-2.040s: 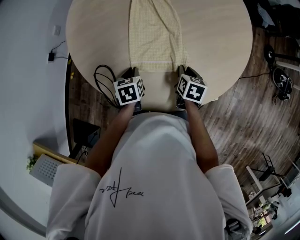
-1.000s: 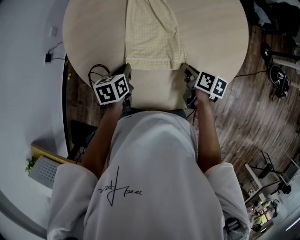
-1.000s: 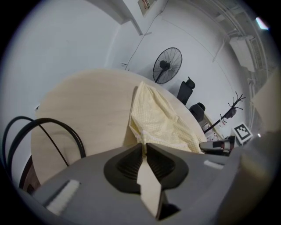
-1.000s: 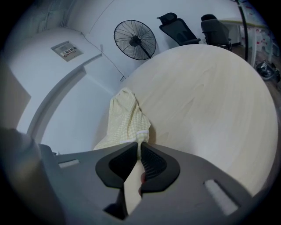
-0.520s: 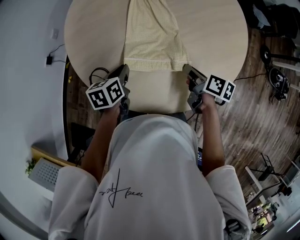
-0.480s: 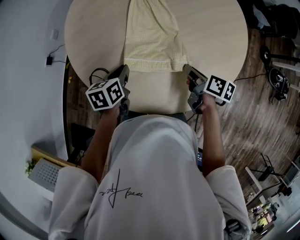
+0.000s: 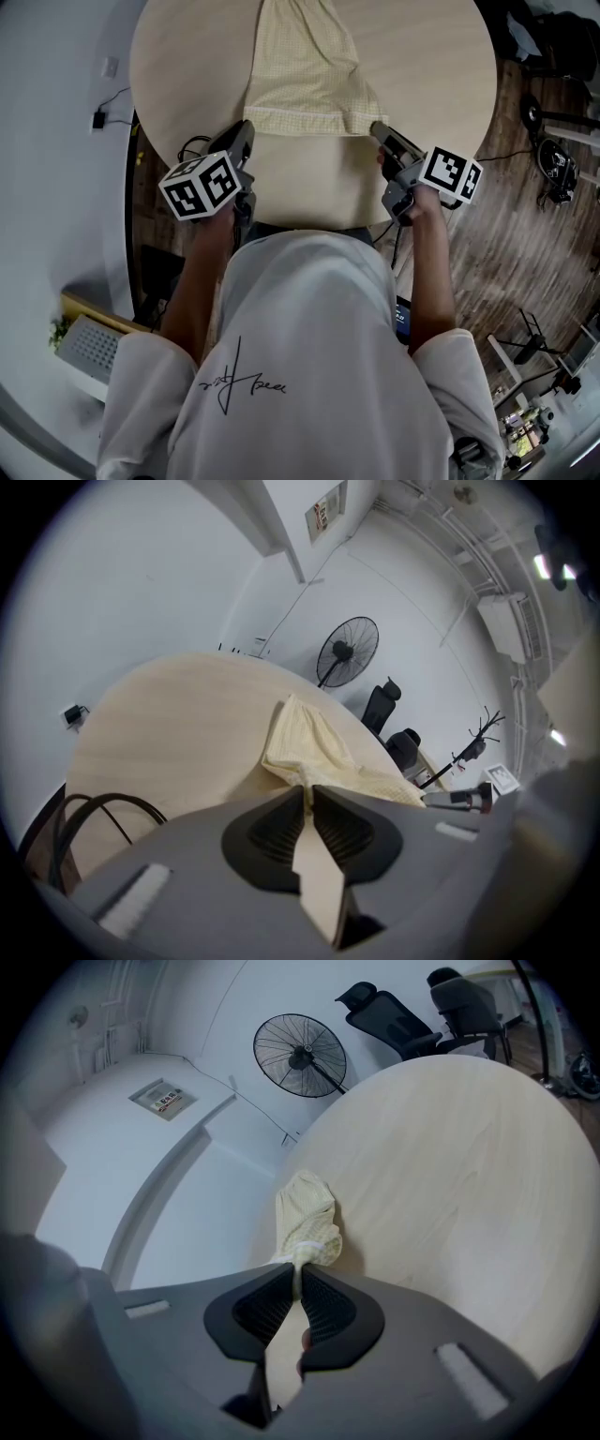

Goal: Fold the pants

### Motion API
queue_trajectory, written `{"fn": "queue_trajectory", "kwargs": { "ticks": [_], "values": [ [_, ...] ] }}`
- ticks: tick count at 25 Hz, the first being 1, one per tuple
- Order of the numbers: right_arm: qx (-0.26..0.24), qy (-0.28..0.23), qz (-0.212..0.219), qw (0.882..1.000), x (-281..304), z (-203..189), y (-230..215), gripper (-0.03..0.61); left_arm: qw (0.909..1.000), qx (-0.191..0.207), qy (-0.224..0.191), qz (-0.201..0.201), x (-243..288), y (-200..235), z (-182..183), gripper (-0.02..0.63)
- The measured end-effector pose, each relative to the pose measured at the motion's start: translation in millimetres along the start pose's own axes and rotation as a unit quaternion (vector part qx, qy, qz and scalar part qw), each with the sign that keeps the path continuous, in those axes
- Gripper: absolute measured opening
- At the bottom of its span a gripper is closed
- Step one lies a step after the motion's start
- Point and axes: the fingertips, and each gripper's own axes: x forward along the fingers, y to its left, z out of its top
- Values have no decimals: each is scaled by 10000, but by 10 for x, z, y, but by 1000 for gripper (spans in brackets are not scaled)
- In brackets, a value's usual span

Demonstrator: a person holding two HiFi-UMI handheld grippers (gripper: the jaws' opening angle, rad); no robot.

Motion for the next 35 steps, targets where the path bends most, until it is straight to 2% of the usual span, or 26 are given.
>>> {"fn": "queue_trajectory", "kwargs": {
  "ticks": [8,15,20,25,31,35],
  "values": [
    [-126,-17,181,9998,29,173,176,26,9999,20,-123,-43,-25,12,213,86],
    [-97,-104,169,9998,6,248,233,25,9995,-86,-262,-129,-111,73,359,84],
    [-85,-139,35,9999,67,340,259,24,9992,180,-365,-57,-69,-11,509,84],
    [-127,-197,64,9997,116,487,320,25,9989,-9,-450,-106,-33,35,644,84],
    [-203,-186,118,9996,160,637,373,23,9986,-54,-516,-122,25,13,781,84],
    [-343,-182,350,9986,225,747,418,23,9984,-14,-547,-118,95,1,873,84]
  ]
}}
